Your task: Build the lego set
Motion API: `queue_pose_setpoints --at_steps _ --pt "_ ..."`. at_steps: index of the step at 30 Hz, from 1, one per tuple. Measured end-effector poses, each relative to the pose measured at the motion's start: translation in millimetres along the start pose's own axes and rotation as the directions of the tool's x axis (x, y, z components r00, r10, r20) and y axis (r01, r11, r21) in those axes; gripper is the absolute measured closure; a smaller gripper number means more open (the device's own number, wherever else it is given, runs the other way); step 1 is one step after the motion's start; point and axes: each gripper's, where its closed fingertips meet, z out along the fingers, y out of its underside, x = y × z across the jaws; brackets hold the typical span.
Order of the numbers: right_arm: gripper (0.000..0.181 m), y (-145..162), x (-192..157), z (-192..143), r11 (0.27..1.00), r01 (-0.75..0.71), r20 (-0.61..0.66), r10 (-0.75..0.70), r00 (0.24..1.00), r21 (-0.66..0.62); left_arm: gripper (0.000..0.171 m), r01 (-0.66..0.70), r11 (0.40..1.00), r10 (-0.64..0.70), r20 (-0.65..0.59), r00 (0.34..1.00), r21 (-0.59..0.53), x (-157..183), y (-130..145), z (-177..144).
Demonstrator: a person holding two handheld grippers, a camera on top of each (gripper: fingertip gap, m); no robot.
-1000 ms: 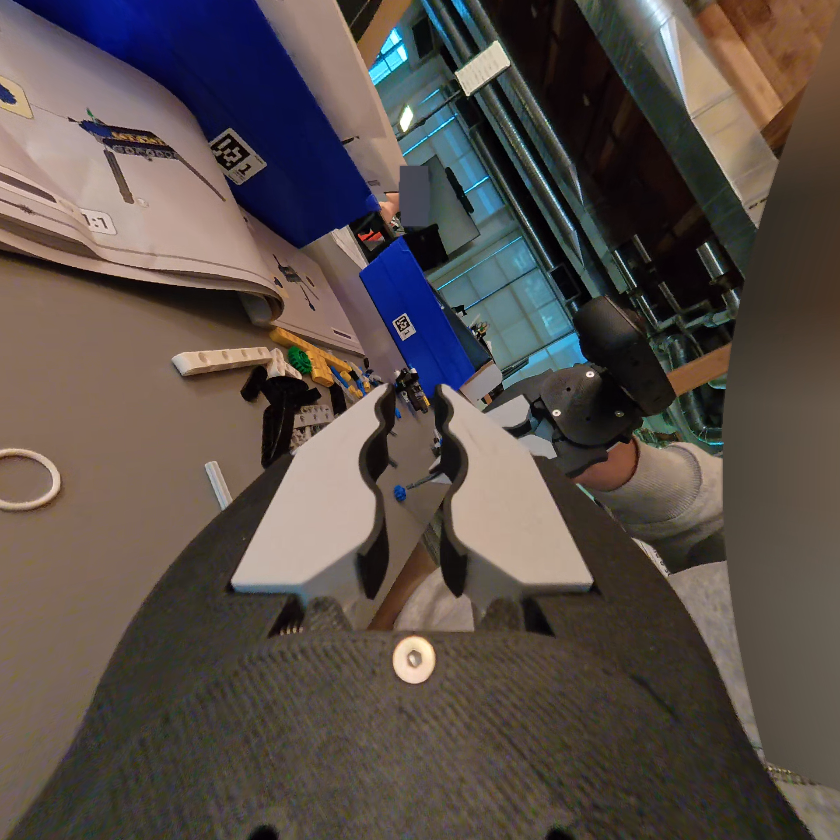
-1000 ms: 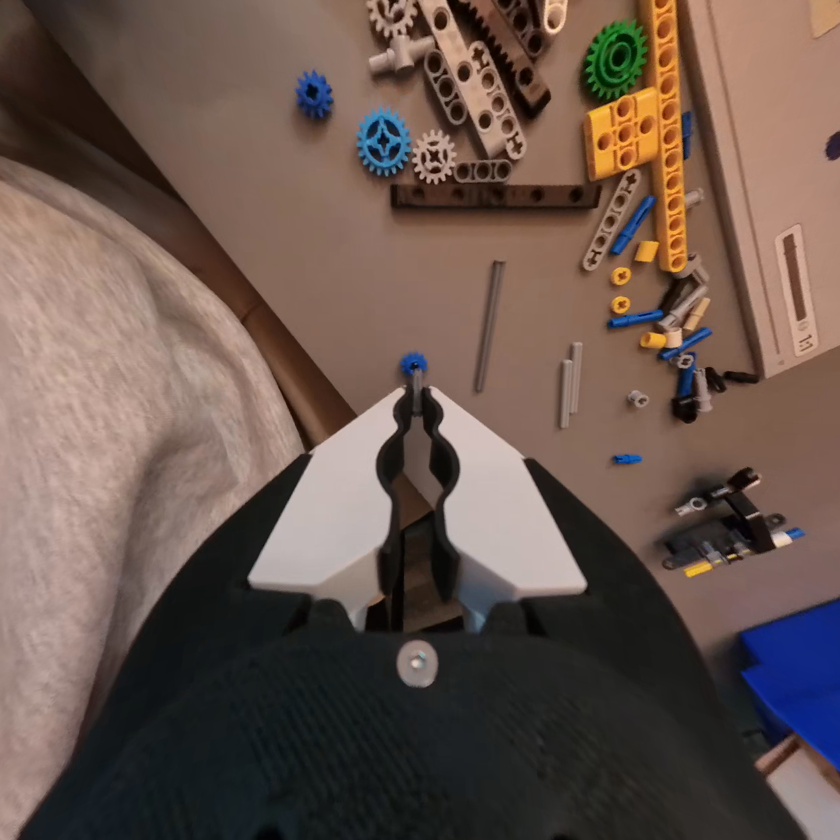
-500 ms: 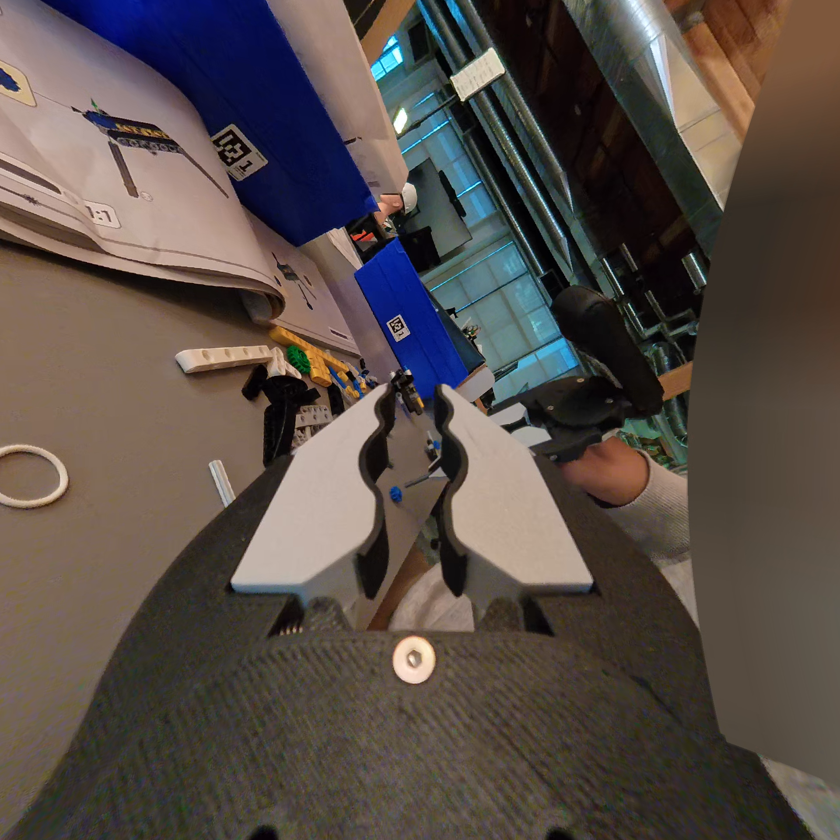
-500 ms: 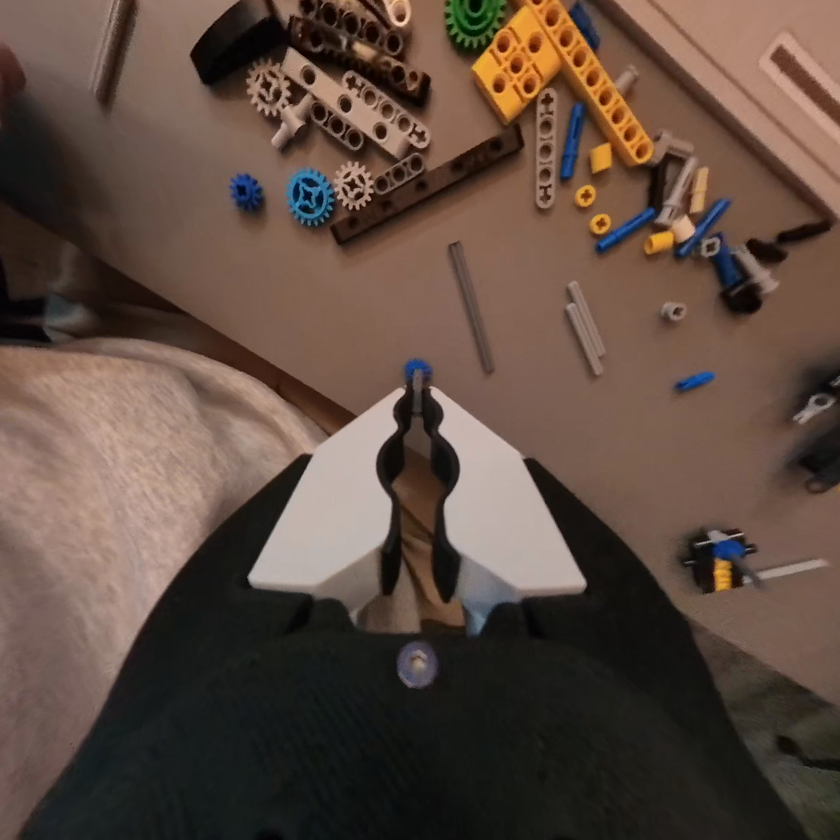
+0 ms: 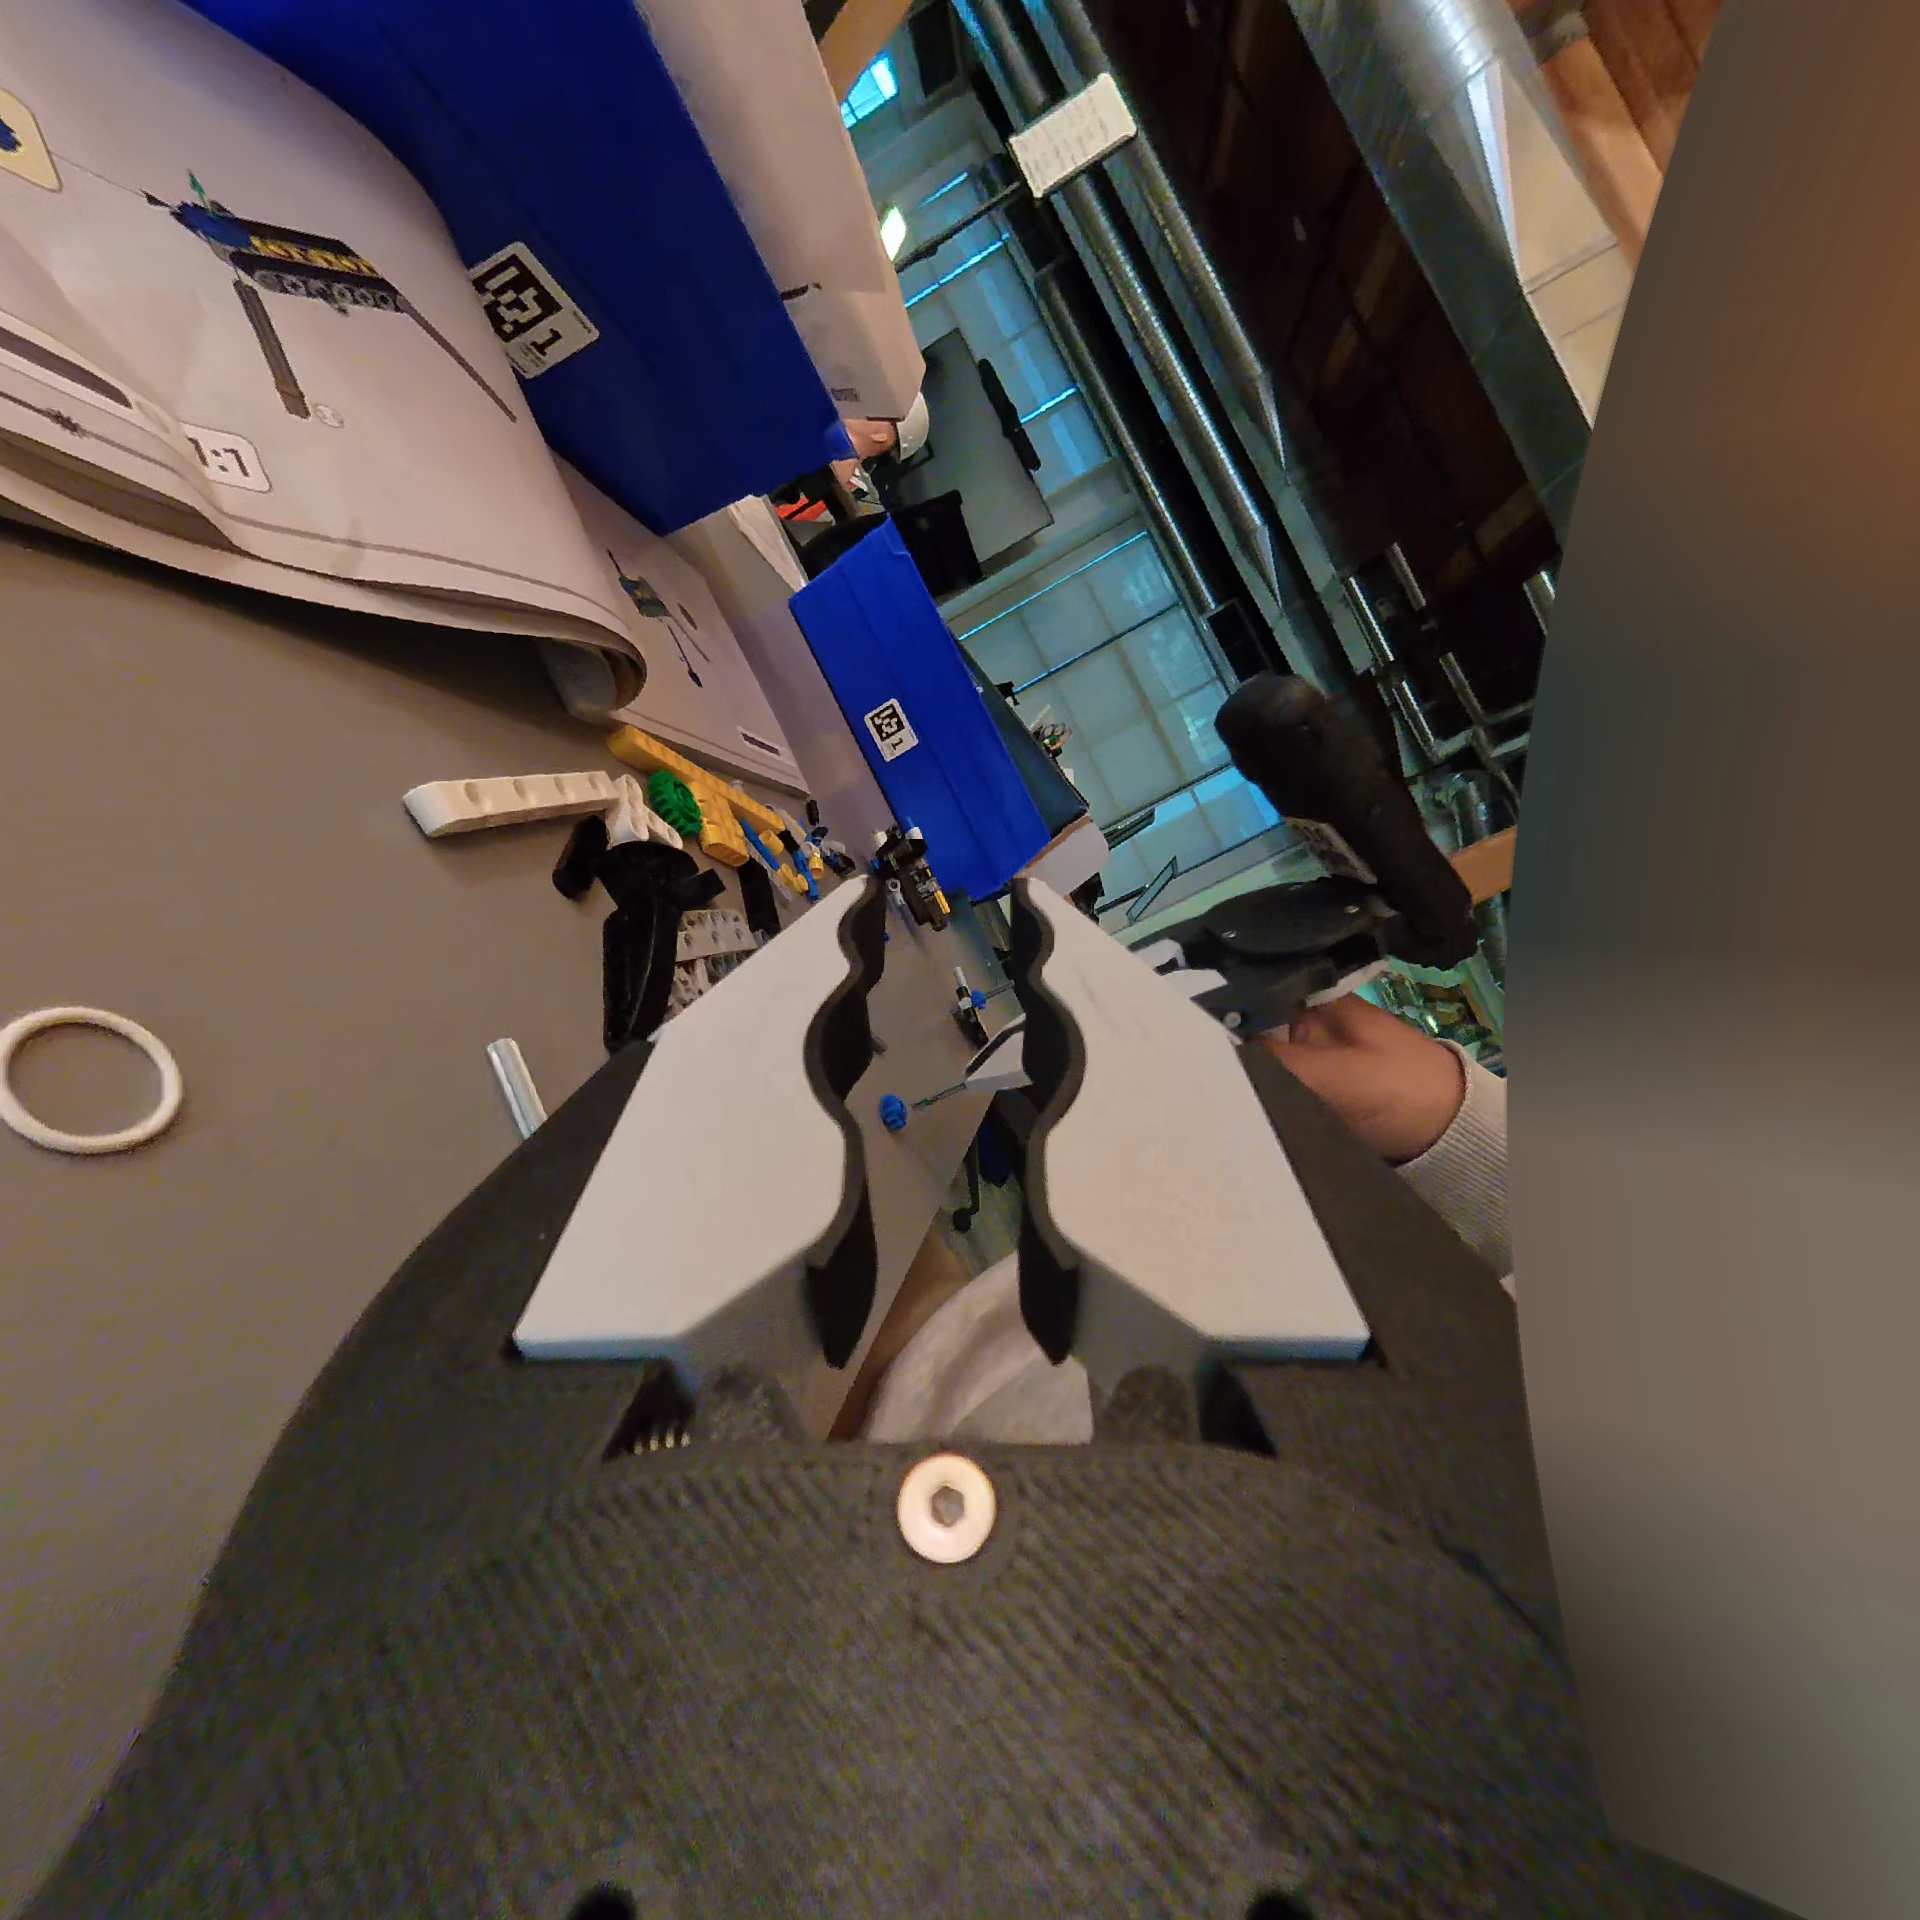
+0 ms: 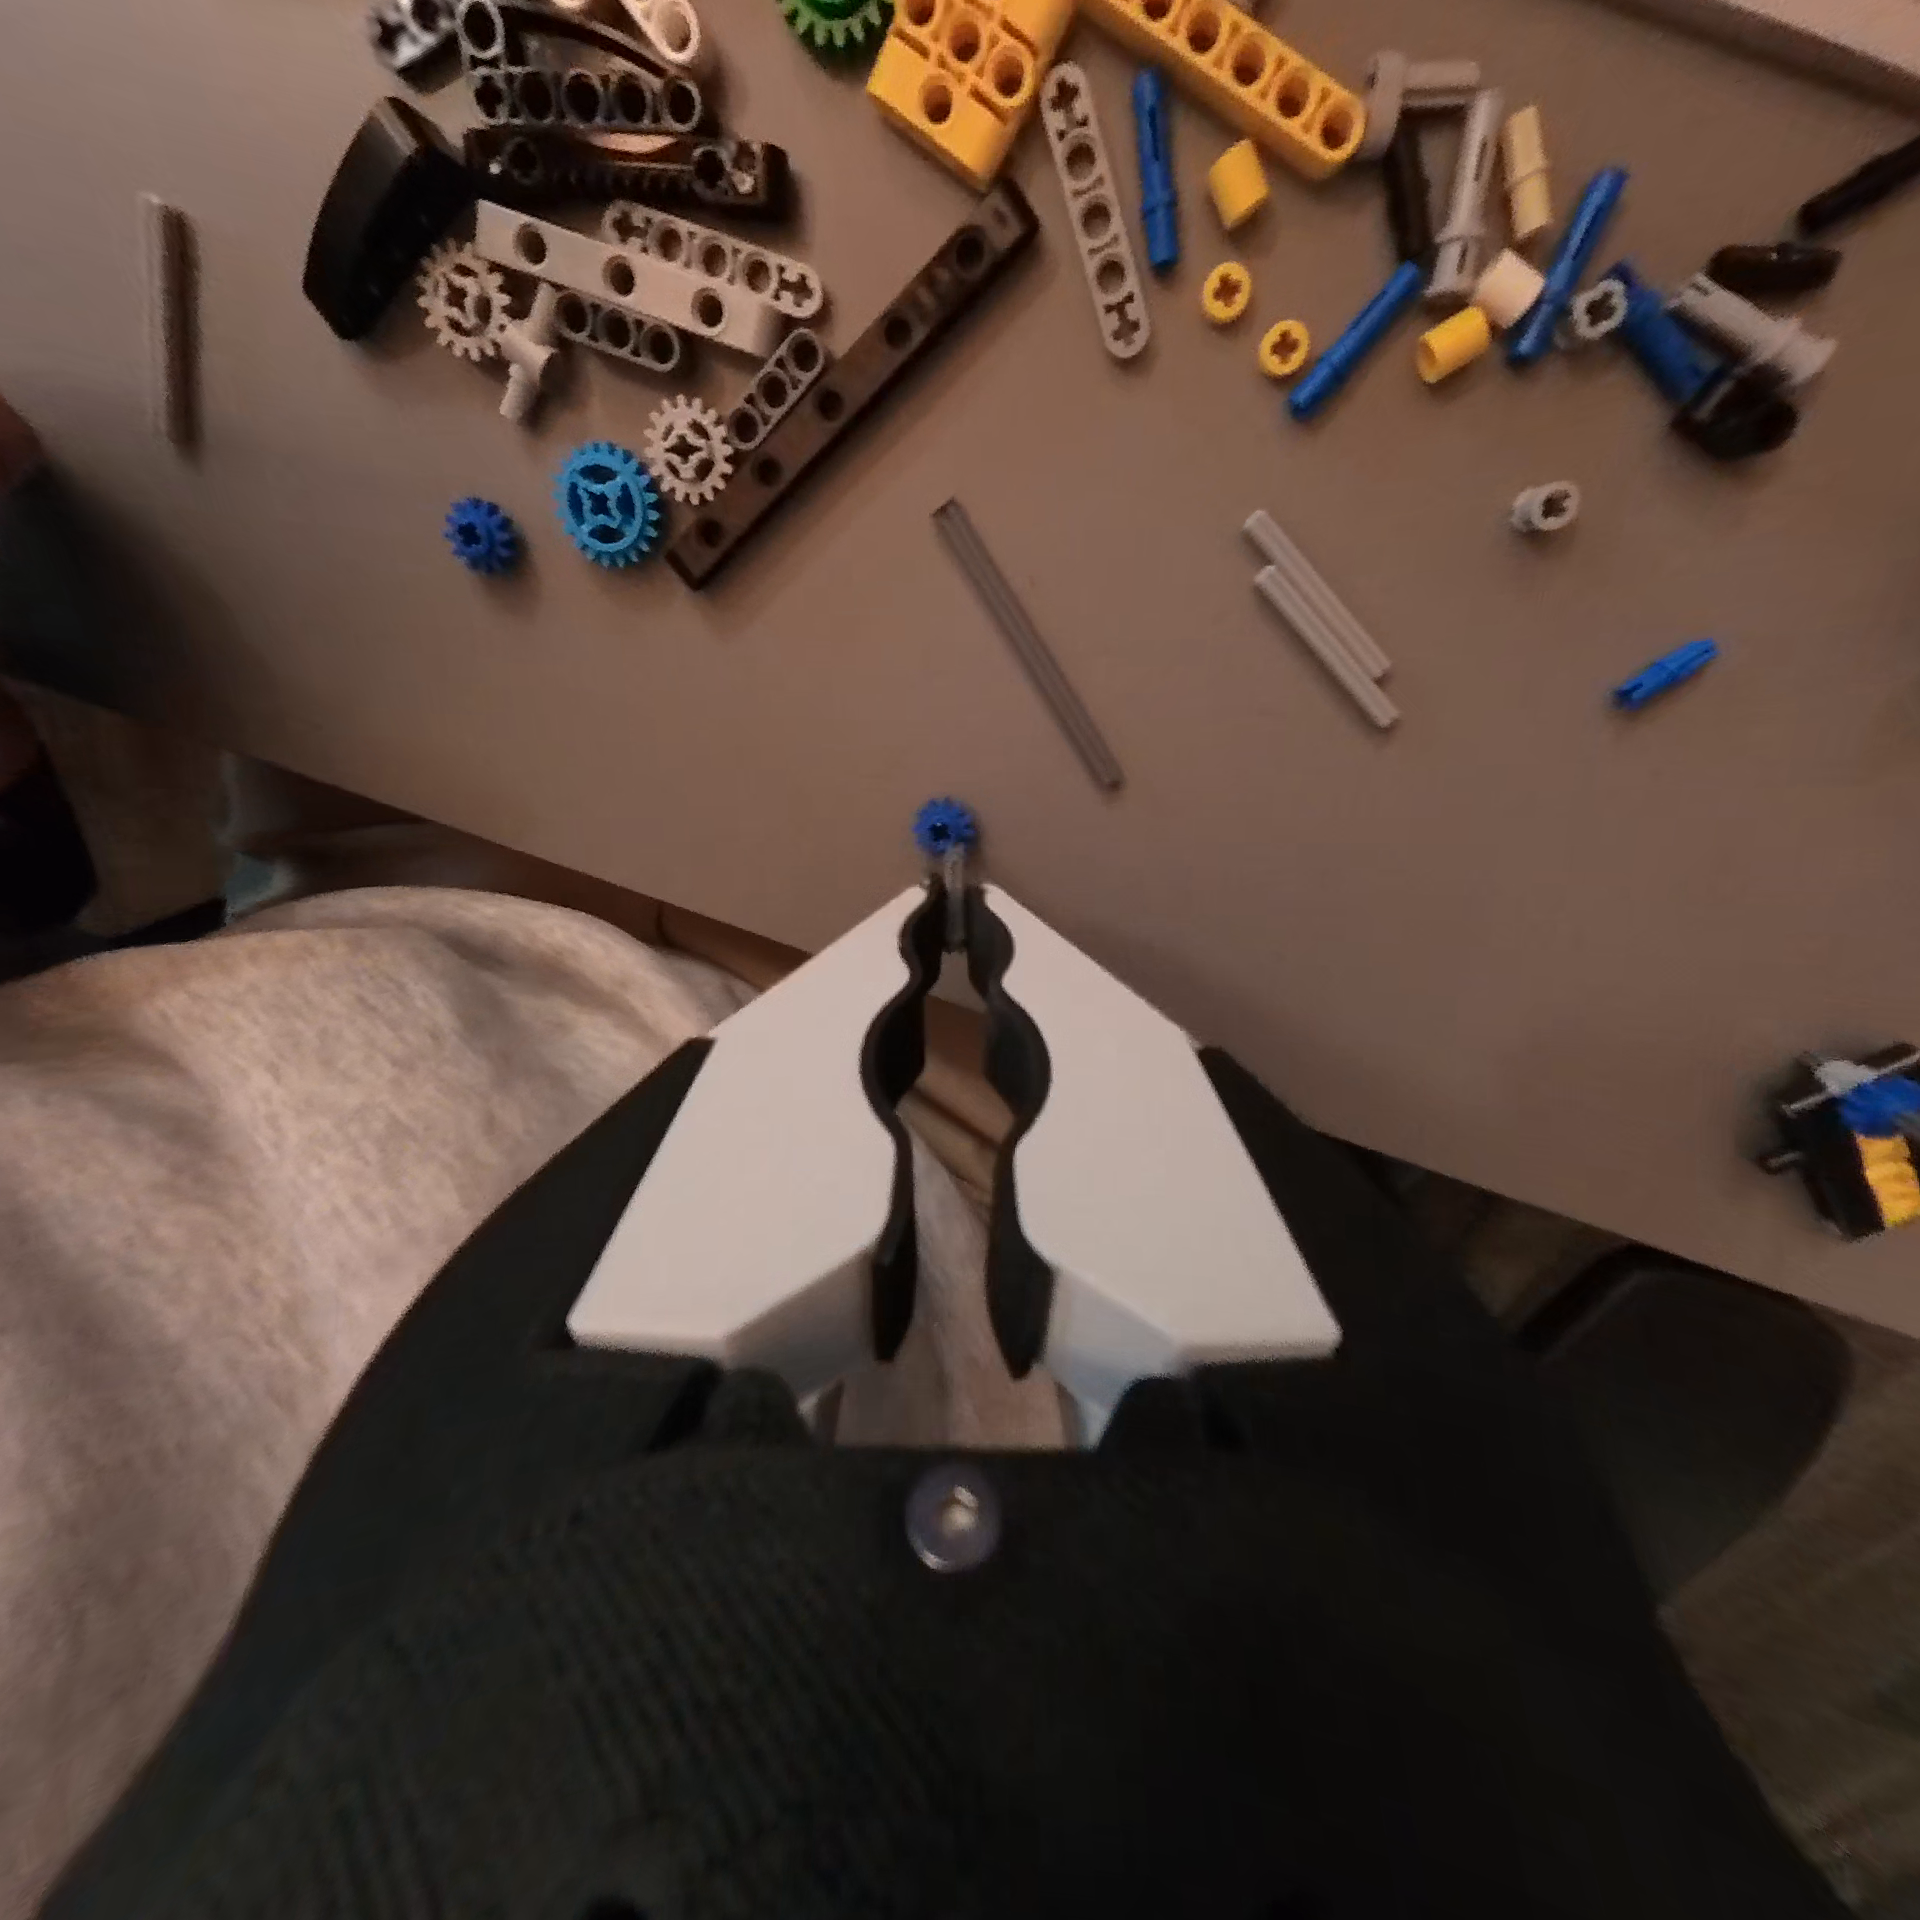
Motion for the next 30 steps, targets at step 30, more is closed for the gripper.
queue_pose_setpoints --at_steps 30 --pt "0.179 -5.8 -5.0 3.5 0.999 0.037 -0.064 -0.039 0.997 -0.030 0.149 0.048 0.999 -0.048 -0.041 0.998 0.018 1.1 -5.4 -4.1"
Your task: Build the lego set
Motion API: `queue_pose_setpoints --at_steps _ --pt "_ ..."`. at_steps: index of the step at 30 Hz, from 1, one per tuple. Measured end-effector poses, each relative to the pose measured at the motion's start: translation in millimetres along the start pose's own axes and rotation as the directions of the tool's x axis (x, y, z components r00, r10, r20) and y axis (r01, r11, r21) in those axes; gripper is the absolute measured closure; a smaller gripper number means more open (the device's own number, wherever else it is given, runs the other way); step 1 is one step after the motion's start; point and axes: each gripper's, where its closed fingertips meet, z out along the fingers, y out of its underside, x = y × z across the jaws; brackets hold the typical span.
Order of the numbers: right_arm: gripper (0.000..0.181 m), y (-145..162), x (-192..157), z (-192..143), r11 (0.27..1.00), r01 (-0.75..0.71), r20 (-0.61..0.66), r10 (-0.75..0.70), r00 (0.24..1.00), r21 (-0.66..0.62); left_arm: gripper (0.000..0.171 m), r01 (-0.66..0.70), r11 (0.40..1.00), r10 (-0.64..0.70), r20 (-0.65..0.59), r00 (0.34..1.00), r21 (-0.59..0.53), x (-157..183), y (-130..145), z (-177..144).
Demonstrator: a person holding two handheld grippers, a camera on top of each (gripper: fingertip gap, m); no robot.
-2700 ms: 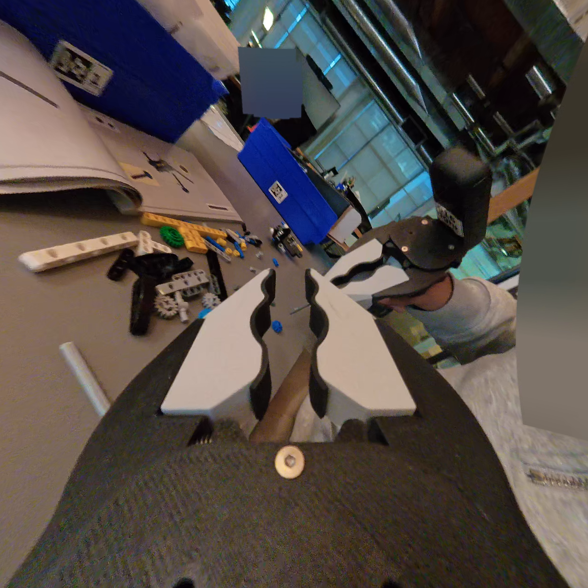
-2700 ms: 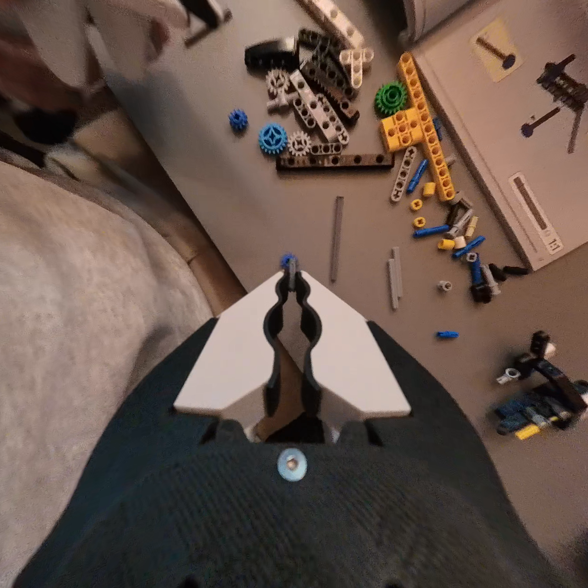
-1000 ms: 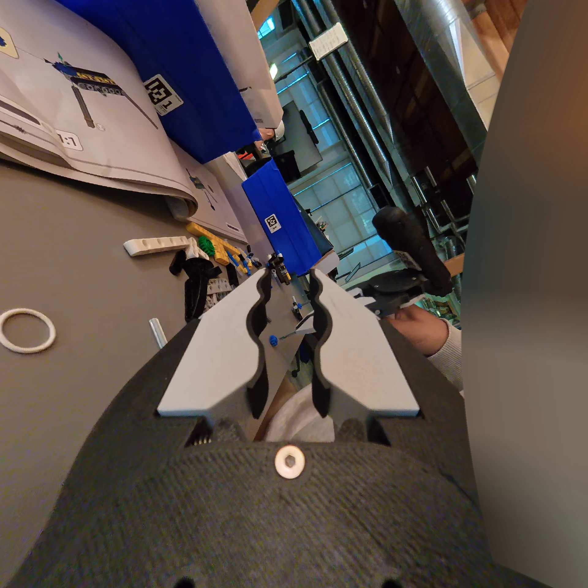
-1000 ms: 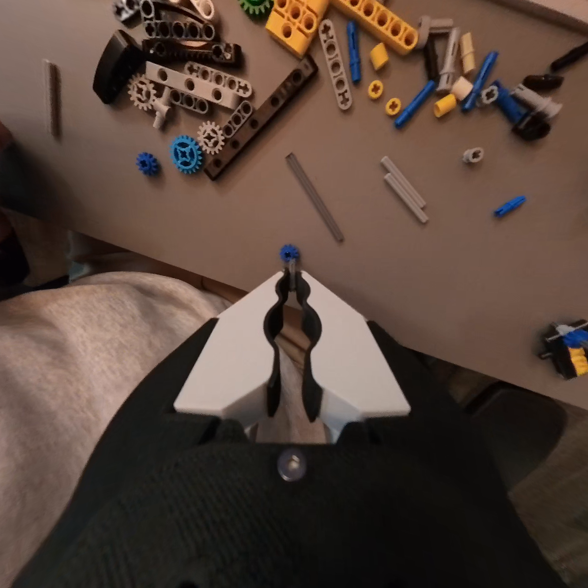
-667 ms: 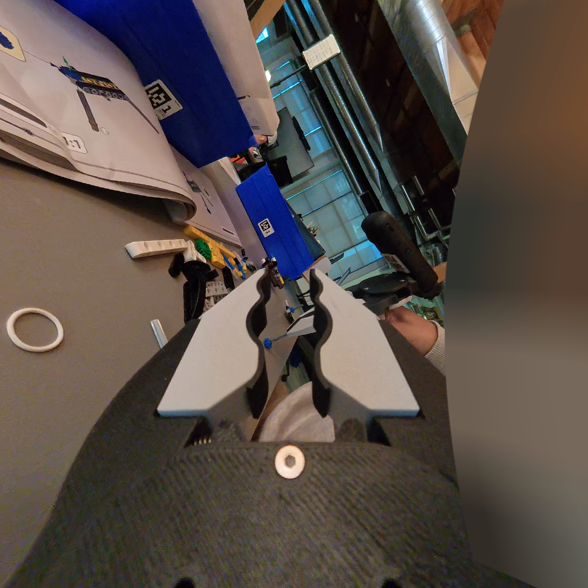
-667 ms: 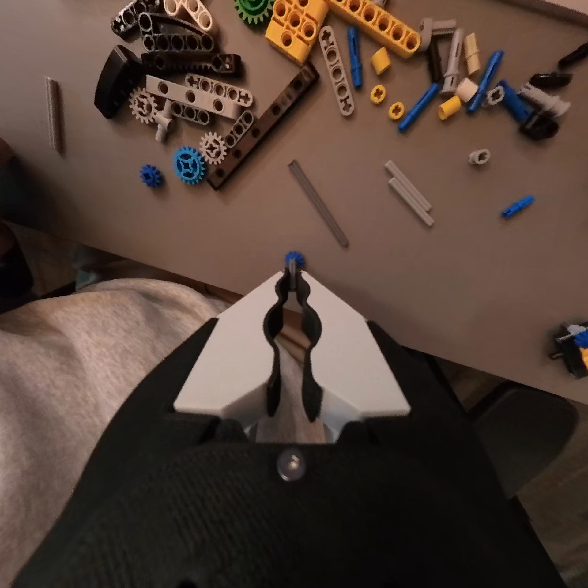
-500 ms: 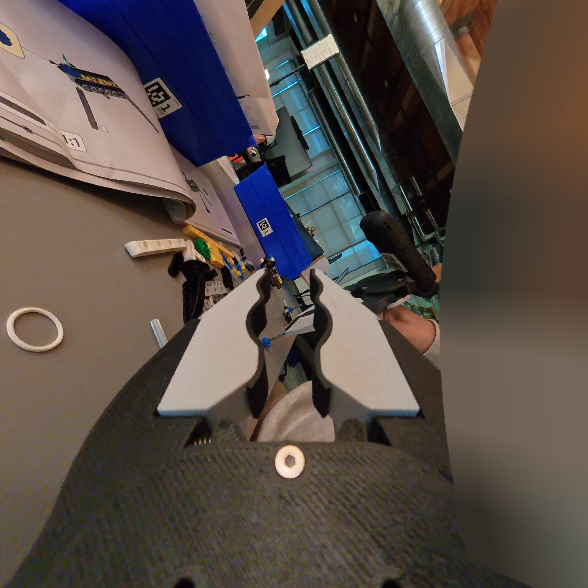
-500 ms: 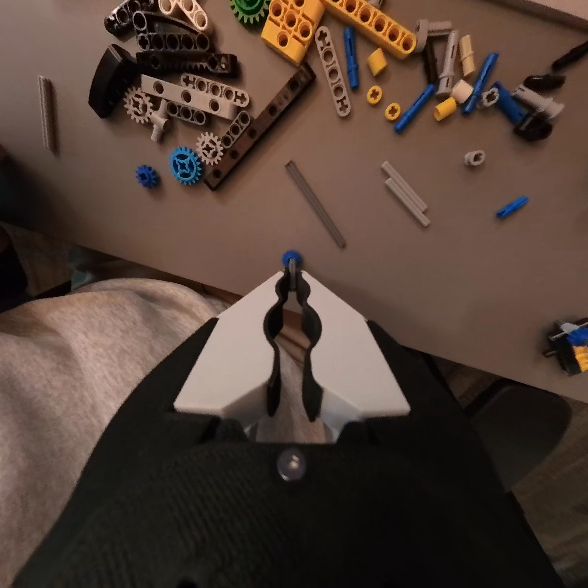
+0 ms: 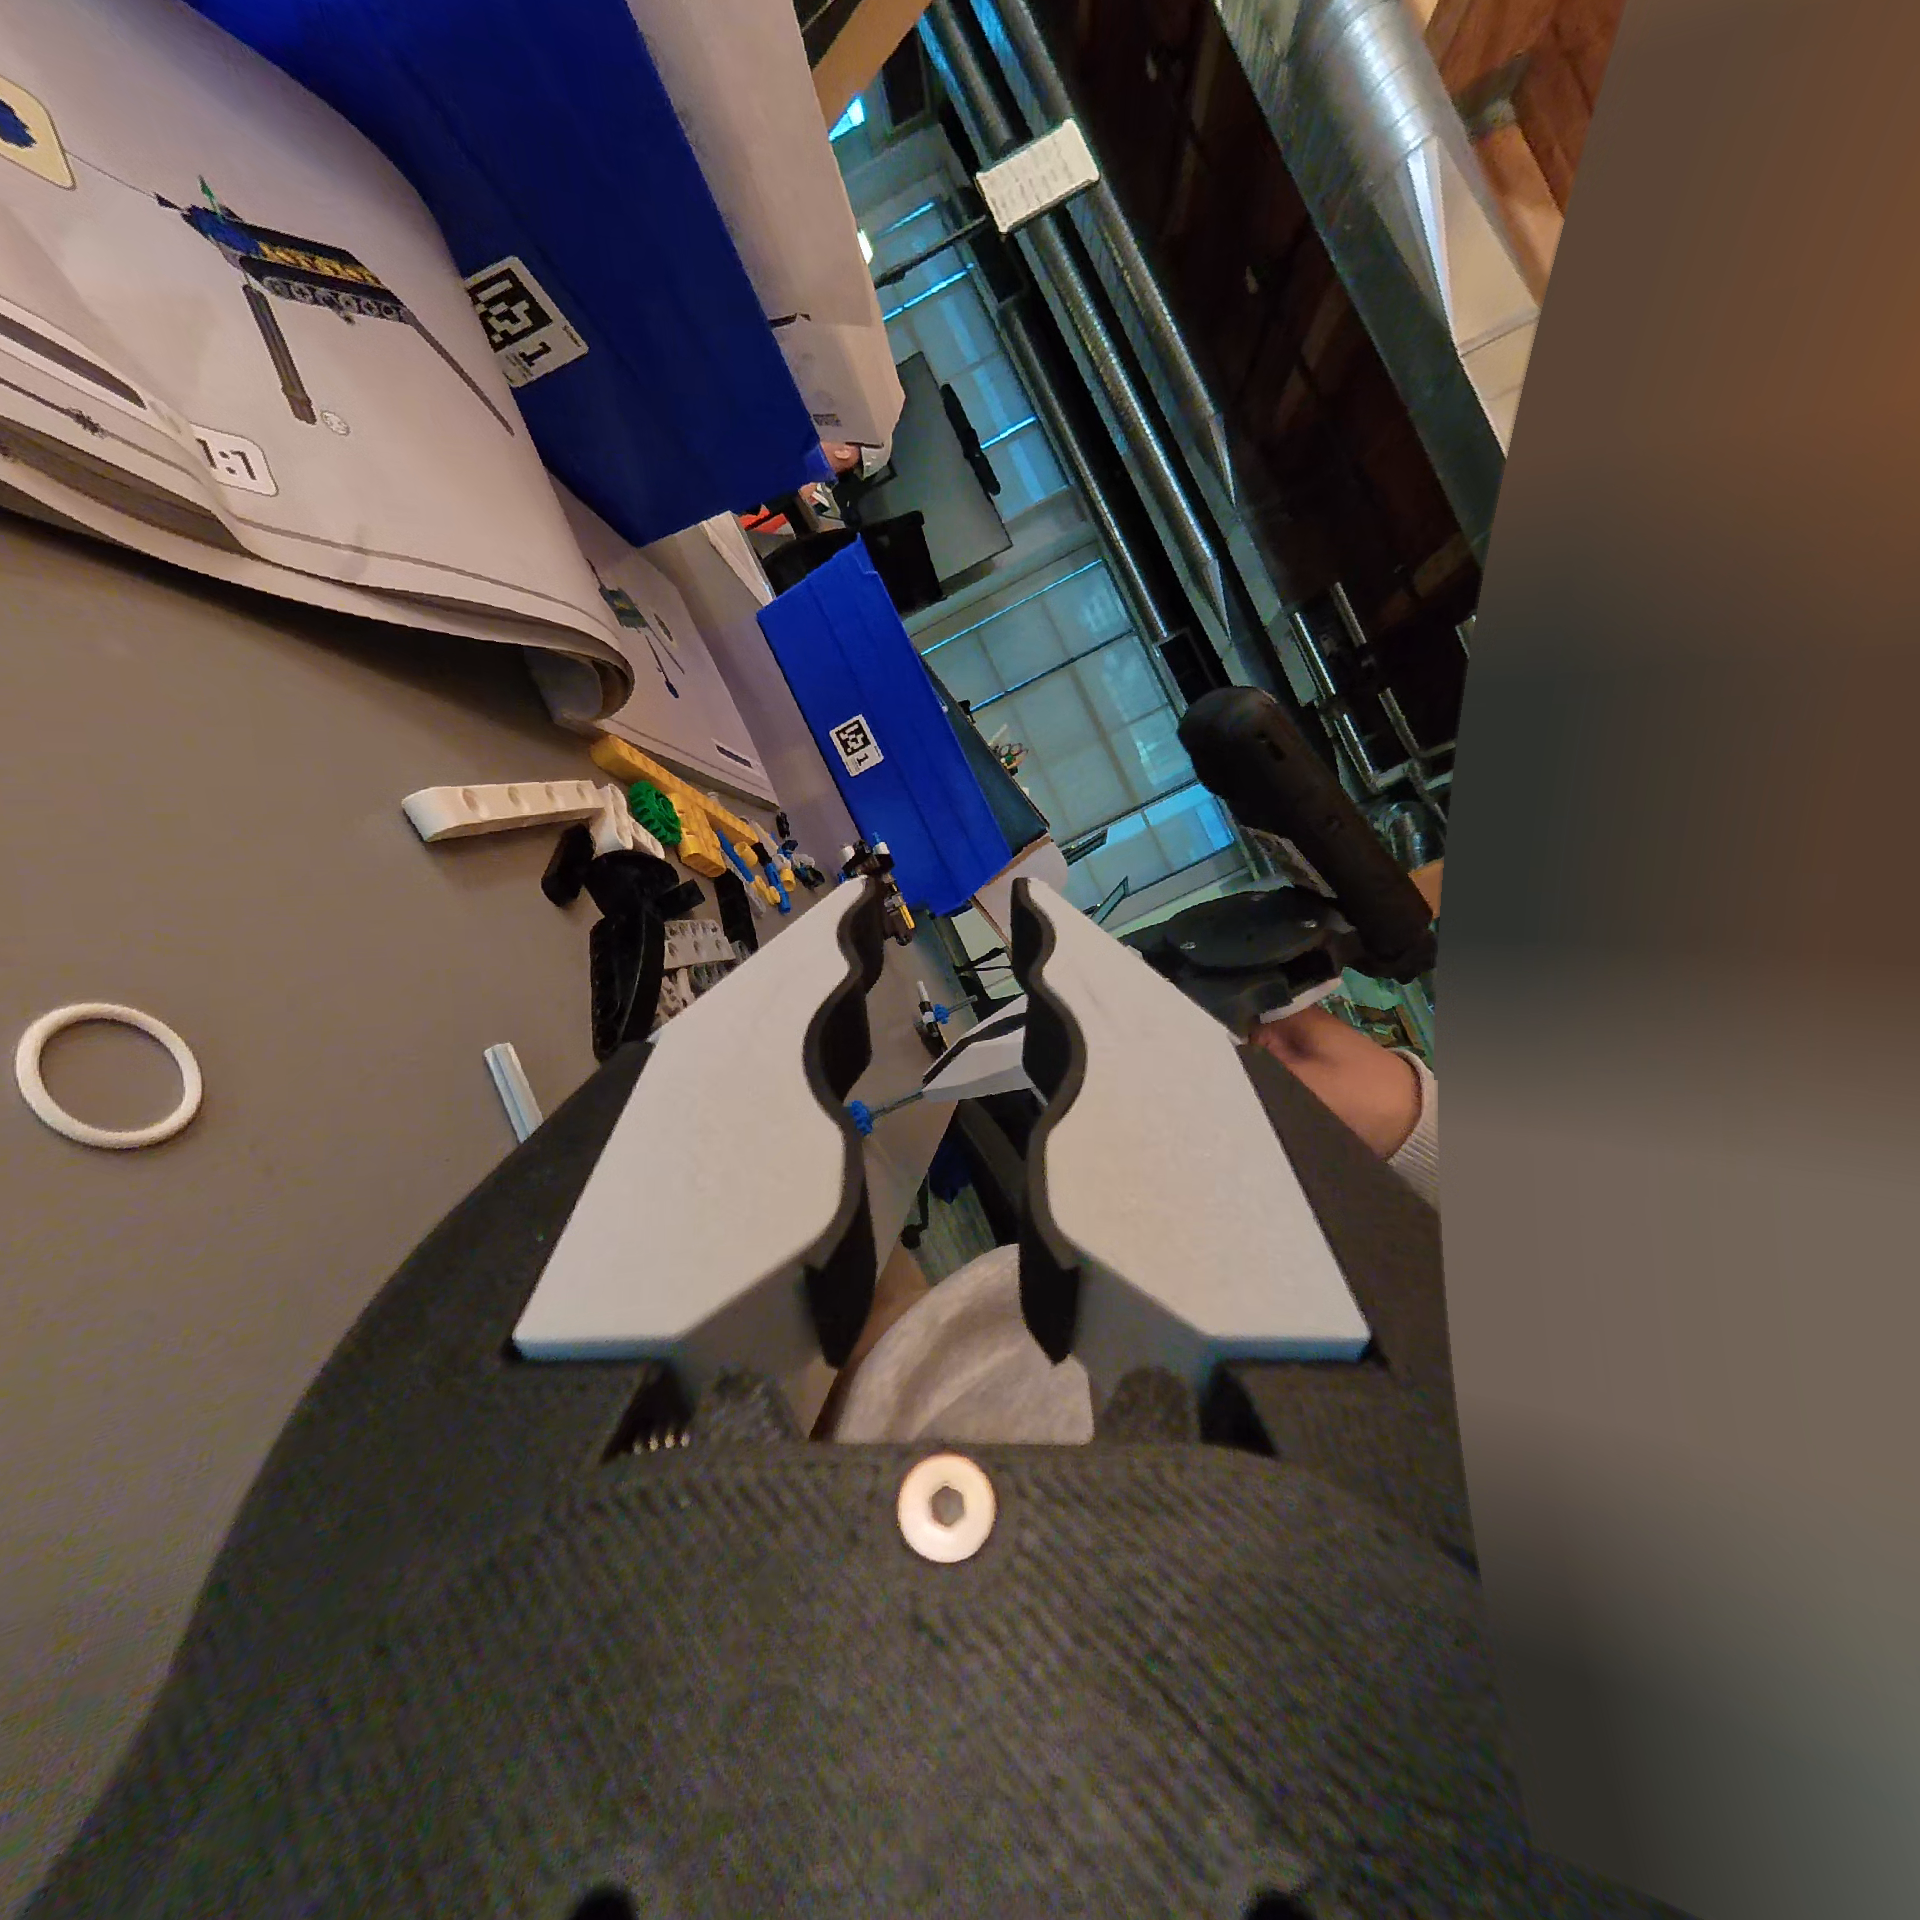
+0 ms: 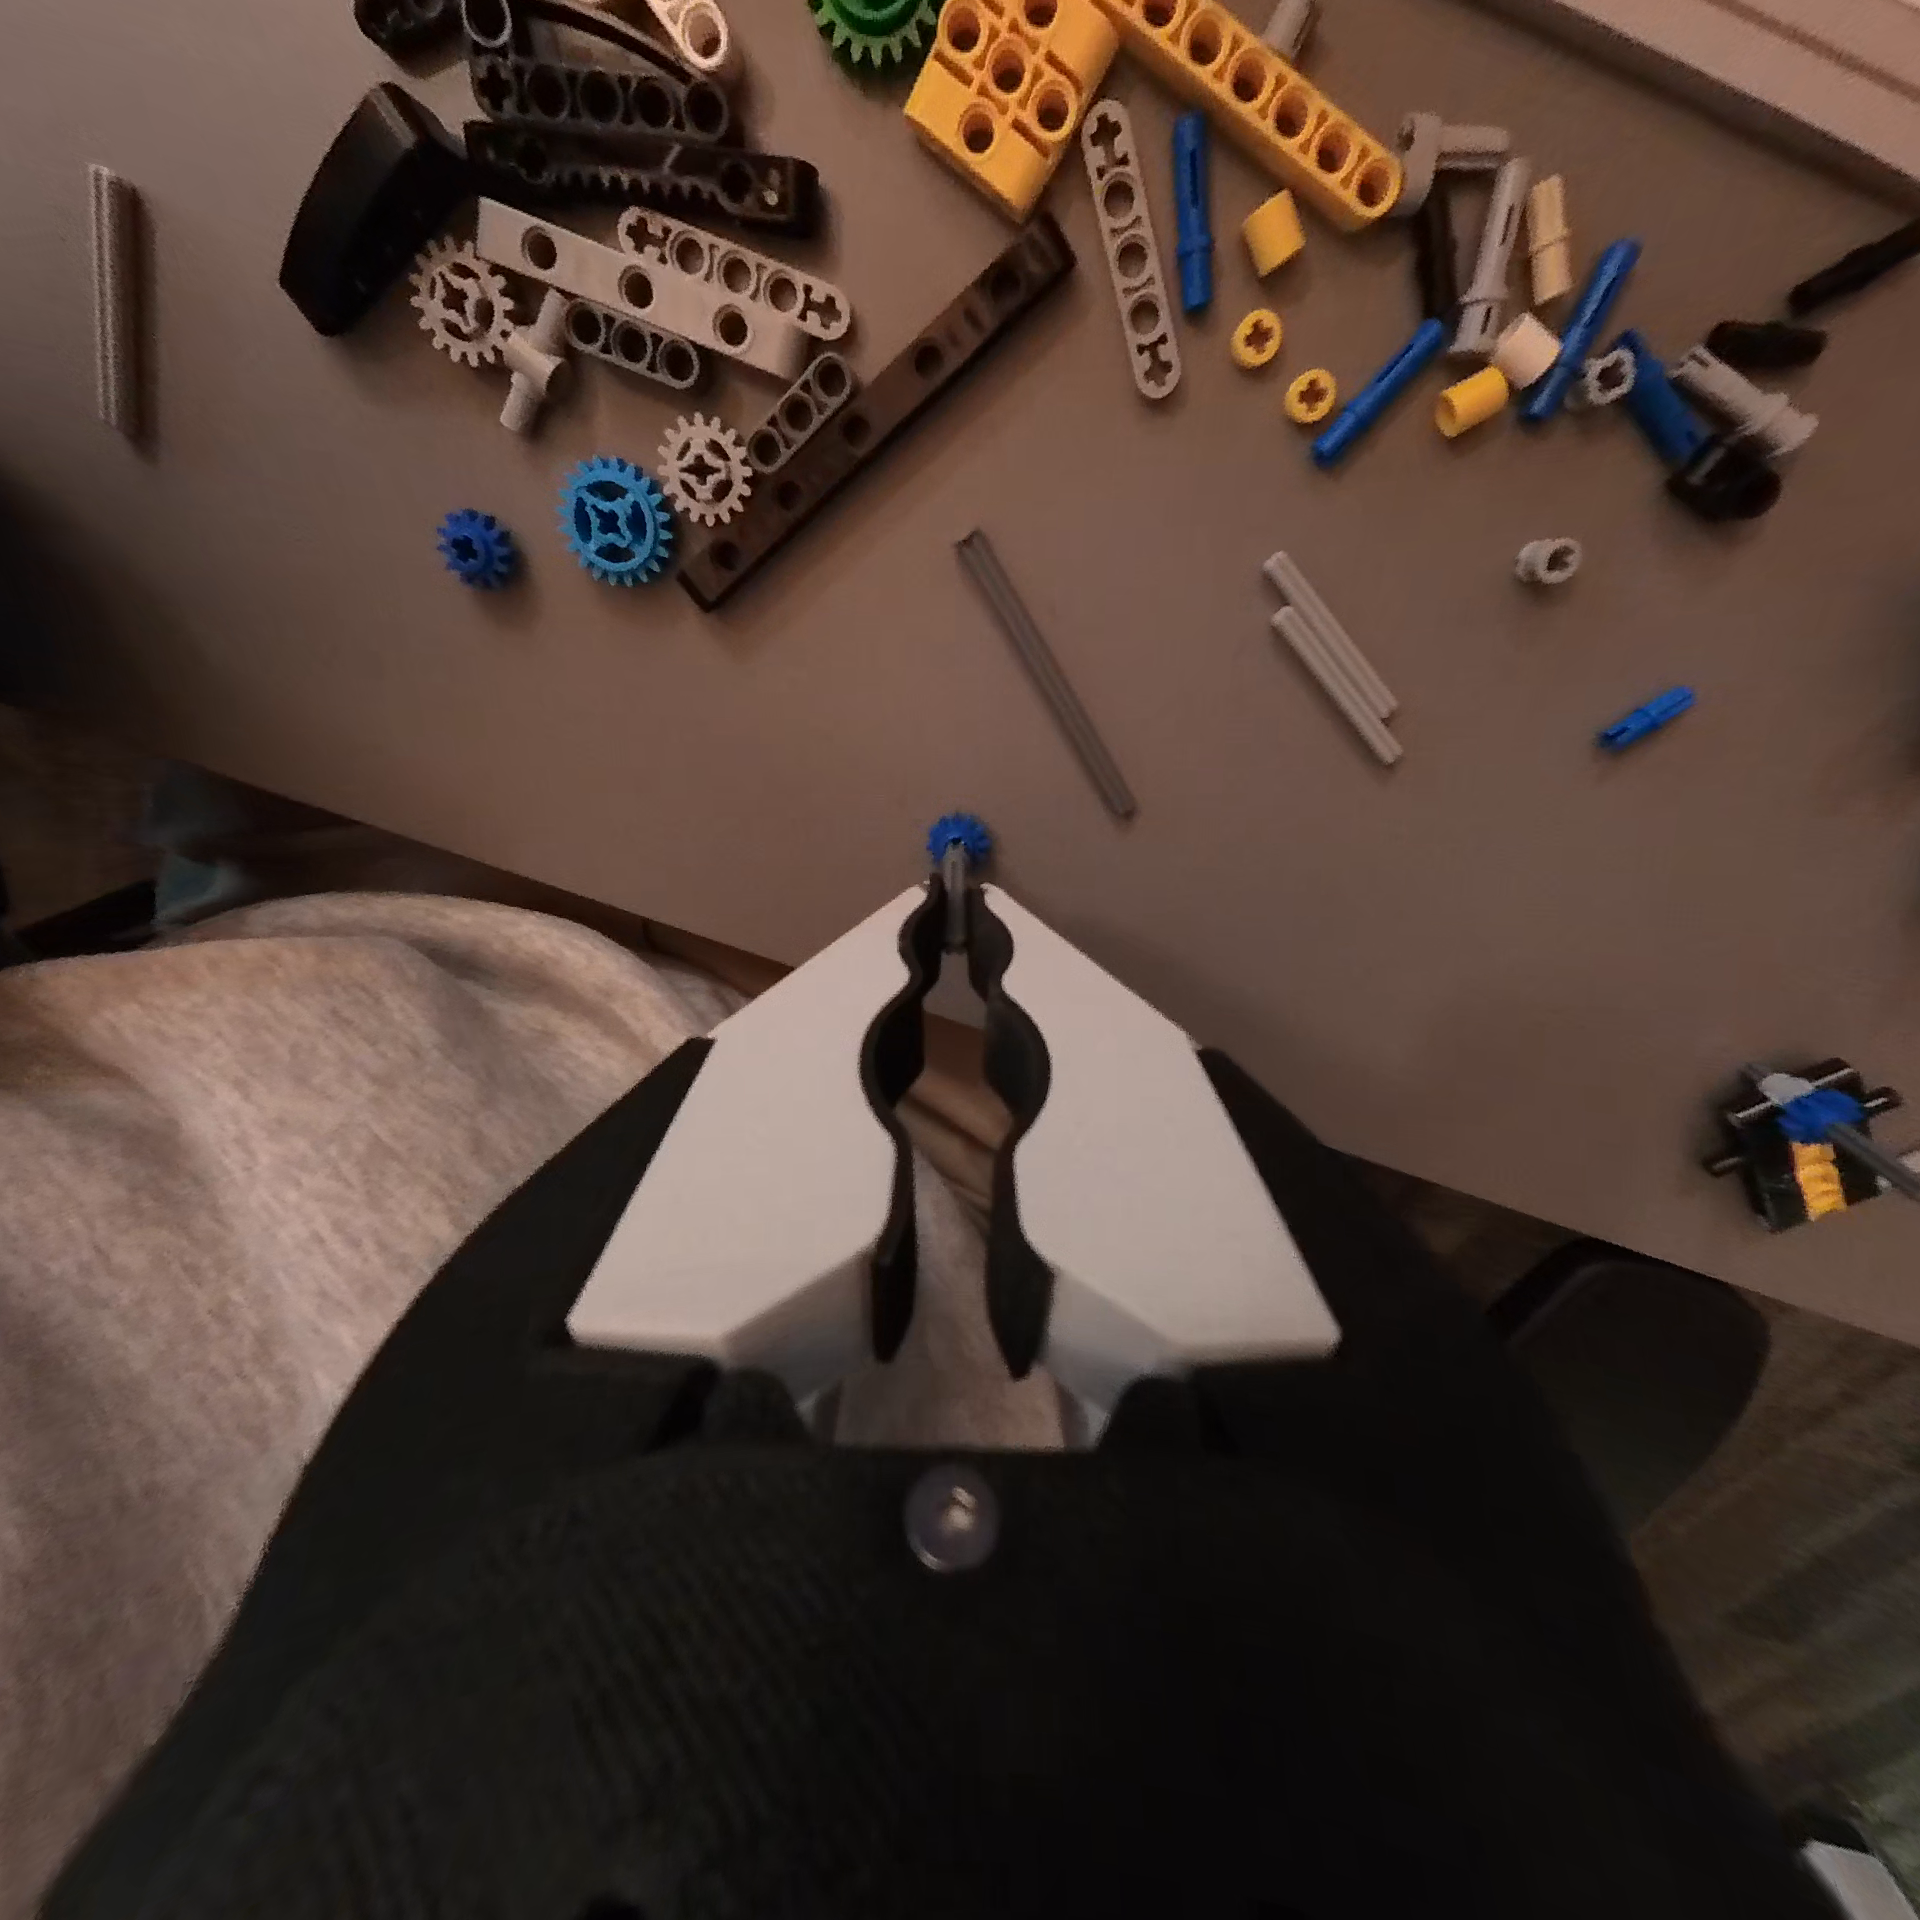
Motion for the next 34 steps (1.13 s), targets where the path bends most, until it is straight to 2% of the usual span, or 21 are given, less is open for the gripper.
queue_pose_setpoints --at_steps 11,13,15,18,20,24,29,34 --pt "0.179 -1 -2 0 0.998 0.066 -0.033 -0.066 0.997 -0.010 0.149 0.015 1.000 -0.015 -0.012 1.000 0.004 1 -1 -1" --pt "0.179 -1 -4 -2 0.992 0.127 -0.038 -0.127 0.991 -0.009 0.149 0.015 1.000 -0.015 -0.012 1.000 0.004 1 -1 -1" --pt "0.179 -2 -9 -4 0.967 0.256 -0.034 -0.256 0.966 -0.012 0.149 0.016 1.000 -0.016 -0.013 1.000 0.004 1 -1 -1" --pt "0.179 1 -5 -5 0.837 0.544 -0.080 -0.547 0.833 -0.058 0.149 0.019 1.000 -0.019 -0.018 1.000 0.005 1 -2 -1" --pt "0.179 0 -4 -8 0.739 0.670 -0.090 -0.674 0.734 -0.066 0.149 0.019 1.000 -0.019 -0.017 1.000 0.006 1 -2 -1" --pt "0.179 -1 -13 -14 0.638 0.770 -0.020 -0.770 0.637 -0.025 0.149 0.004 1.000 -0.004 -0.003 1.000 0.001 1 0 0" --pt "0.179 -3 -12 -9 0.448 0.892 -0.028 -0.894 0.447 -0.061 0.149 -0.056 0.998 0.056 0.033 0.998 0.005 0 0 1" --pt "0.179 -3 -7 -4 0.349 0.933 -0.011 -0.937 0.349 -0.088 0.149 -0.062 0.998 0.062 0.047 0.997 -0.008 -2 3 3"
